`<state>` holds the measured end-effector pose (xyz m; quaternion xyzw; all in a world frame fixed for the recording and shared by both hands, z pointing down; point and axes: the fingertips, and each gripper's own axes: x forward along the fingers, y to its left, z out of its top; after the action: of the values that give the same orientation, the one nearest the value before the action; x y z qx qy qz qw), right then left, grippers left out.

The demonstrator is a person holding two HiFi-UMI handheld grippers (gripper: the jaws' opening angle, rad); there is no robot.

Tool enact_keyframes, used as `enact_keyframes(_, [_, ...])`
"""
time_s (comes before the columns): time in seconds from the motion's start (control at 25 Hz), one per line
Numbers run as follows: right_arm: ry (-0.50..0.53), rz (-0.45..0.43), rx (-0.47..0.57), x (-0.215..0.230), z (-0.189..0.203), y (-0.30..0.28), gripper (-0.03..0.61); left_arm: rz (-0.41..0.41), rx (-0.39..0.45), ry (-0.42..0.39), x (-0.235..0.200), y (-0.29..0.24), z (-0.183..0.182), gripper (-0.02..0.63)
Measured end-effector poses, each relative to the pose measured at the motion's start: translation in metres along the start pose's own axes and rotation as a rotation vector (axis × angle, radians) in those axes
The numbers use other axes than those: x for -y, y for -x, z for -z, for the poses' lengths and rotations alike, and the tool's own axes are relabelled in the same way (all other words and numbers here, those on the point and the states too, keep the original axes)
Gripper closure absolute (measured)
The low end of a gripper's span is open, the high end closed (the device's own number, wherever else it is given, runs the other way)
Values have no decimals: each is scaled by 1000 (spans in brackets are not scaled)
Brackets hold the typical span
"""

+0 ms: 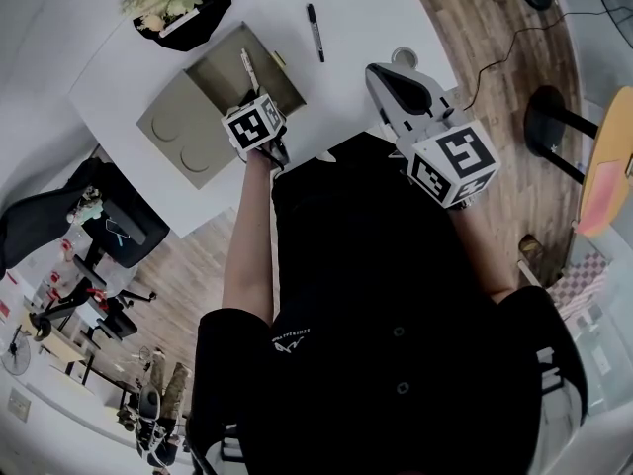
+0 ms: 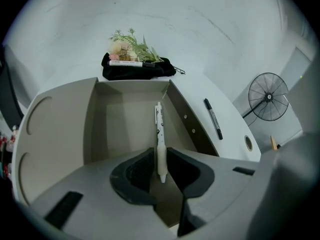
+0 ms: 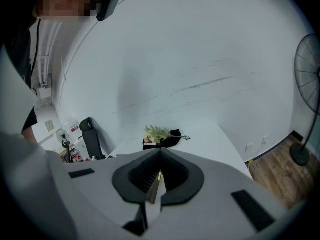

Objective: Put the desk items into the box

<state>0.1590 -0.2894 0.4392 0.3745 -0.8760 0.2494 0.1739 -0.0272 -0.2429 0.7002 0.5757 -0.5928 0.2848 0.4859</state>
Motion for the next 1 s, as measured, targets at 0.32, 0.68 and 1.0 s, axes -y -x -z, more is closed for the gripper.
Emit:
enact_keyframes(0.32, [10, -12, 4, -8, 2, 0, 580, 33, 45, 8, 5, 10, -5, 526])
enact_keyframes(0.68, [32, -40, 11, -28, -1, -1, 580, 30, 180, -110, 10, 49, -24, 530])
enact_keyframes(1.0, [45, -63, 15, -54, 0, -6, 580, 38, 277, -138, -3, 86, -33, 606])
